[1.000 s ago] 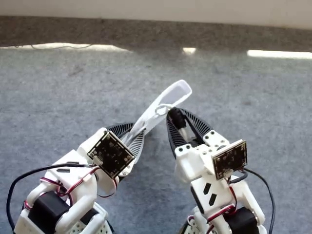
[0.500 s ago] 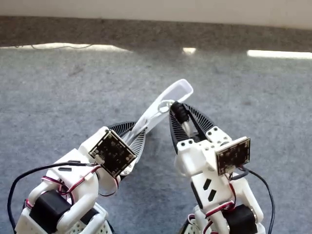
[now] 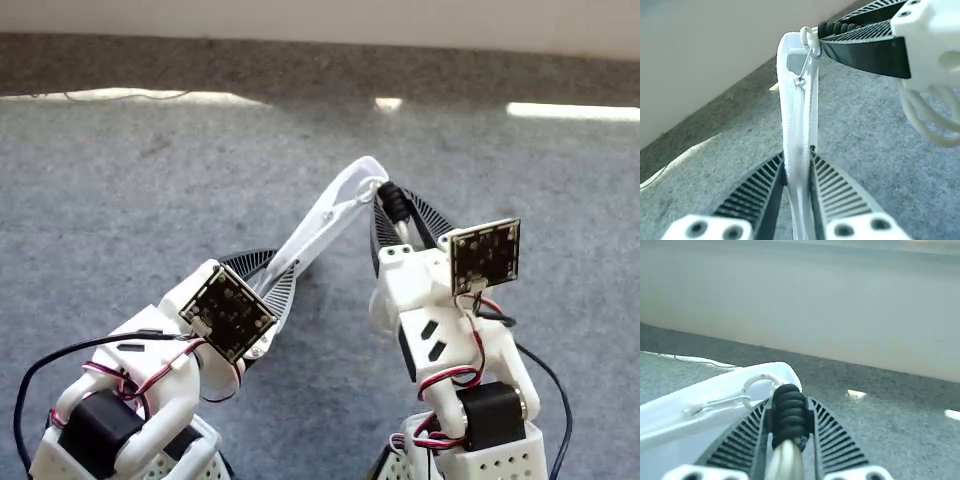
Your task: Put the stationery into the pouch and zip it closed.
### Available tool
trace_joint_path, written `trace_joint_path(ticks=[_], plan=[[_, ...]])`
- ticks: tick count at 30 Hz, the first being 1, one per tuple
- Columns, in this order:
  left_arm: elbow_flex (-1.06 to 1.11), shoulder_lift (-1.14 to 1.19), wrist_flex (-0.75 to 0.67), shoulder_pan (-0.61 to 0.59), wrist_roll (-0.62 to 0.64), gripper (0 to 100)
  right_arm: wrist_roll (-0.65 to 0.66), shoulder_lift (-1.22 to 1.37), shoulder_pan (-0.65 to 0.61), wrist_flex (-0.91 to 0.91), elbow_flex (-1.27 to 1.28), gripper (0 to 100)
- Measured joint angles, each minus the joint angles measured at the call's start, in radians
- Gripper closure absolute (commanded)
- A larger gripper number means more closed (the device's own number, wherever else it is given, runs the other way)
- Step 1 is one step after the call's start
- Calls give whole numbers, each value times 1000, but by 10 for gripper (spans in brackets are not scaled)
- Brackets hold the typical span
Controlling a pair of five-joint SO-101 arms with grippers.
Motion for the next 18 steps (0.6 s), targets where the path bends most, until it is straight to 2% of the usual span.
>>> trace_joint_path(ticks=[18], plan=[[0, -6, 6, -2, 0, 996, 0, 94, 86, -97, -3, 994]])
